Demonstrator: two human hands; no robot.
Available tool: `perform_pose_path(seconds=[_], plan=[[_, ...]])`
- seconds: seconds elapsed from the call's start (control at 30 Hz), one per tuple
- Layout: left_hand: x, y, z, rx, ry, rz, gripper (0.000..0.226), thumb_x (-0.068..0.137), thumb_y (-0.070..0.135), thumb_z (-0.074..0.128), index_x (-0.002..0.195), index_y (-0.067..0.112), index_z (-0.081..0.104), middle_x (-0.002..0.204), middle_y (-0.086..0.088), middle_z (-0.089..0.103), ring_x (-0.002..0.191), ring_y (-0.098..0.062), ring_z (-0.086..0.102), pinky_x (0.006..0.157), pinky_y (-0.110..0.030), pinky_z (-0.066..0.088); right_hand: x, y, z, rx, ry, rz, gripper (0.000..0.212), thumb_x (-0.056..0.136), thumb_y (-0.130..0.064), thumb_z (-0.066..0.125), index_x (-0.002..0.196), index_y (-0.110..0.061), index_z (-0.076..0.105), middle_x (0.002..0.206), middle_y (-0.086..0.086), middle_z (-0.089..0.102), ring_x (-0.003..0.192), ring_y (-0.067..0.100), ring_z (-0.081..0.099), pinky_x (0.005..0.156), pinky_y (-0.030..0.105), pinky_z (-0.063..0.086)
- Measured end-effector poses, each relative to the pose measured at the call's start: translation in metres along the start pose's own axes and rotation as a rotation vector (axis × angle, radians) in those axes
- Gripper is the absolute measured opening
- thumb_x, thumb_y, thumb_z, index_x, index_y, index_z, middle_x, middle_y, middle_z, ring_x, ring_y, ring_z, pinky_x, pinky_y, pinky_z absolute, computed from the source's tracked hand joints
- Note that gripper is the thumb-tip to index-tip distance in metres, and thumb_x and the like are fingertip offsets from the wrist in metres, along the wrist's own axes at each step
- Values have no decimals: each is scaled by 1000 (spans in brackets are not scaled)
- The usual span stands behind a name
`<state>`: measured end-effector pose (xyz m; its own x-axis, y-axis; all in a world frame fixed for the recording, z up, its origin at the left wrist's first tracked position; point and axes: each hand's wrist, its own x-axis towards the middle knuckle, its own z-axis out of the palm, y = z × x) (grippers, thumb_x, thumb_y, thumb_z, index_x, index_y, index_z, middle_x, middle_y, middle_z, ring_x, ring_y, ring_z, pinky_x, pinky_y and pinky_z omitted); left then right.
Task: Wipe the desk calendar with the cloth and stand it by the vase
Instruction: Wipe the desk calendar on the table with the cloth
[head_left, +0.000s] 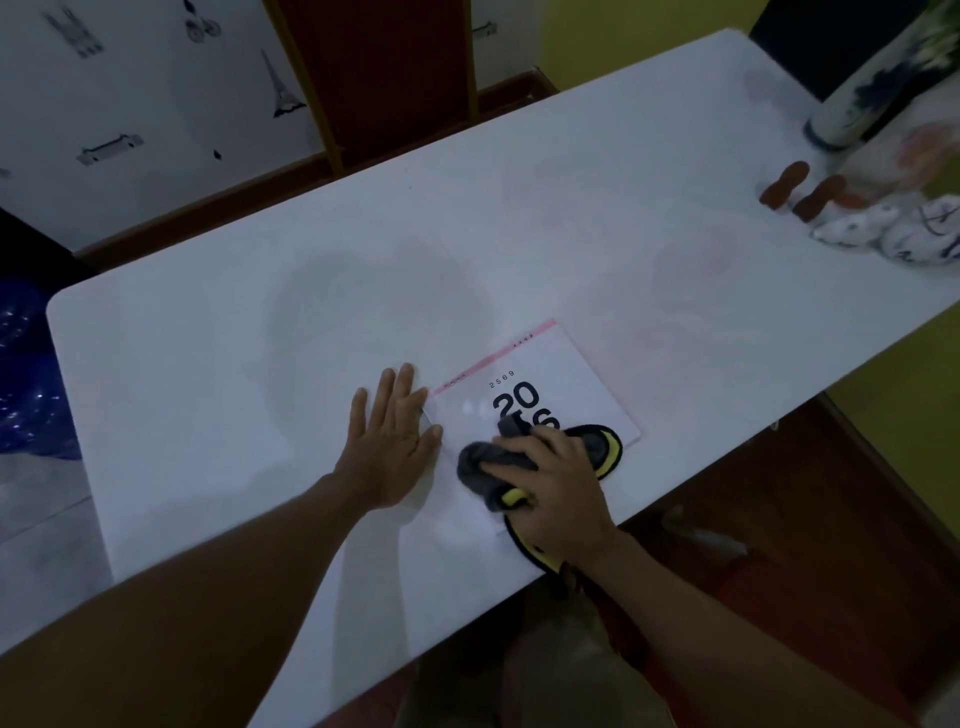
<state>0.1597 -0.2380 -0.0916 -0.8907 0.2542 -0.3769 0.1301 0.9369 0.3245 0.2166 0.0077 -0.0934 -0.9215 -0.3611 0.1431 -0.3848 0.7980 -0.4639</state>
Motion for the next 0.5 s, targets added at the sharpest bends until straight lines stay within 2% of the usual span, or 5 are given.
perform_pose_path(seconds=[0.1, 0.27, 0.5], plan=[[0, -1, 2, -11, 16, -7, 65, 106, 50, 18, 160, 15, 12, 169, -2, -20, 148, -11, -31, 124, -46, -17, -11, 13, -7, -56, 43, 88, 56, 70, -22, 60, 124, -31, 71, 129, -4, 64, 115, 31, 50, 86, 44, 40], [0, 0, 3, -37, 13, -10, 69, 104, 53, 14, 160, 14, 11, 169, -1, -19, 148, -10, -31, 124, -46, -16, 5, 36, -27, -144, 91, 390, 59, 74, -22, 62, 133, -28, 64, 136, 3, 56, 120, 33, 41, 90, 51, 38], [-4, 9, -7, -37, 15, -14, 63, 107, 46, 23, 159, 13, 14, 170, -6, -13, 155, -21, -19, 126, -49, -10, 26, 58, -41, -54, 141, 480, 63, 79, 2, 65, 138, -19, 60, 140, 12, 54, 119, 37, 44, 93, 54, 44]])
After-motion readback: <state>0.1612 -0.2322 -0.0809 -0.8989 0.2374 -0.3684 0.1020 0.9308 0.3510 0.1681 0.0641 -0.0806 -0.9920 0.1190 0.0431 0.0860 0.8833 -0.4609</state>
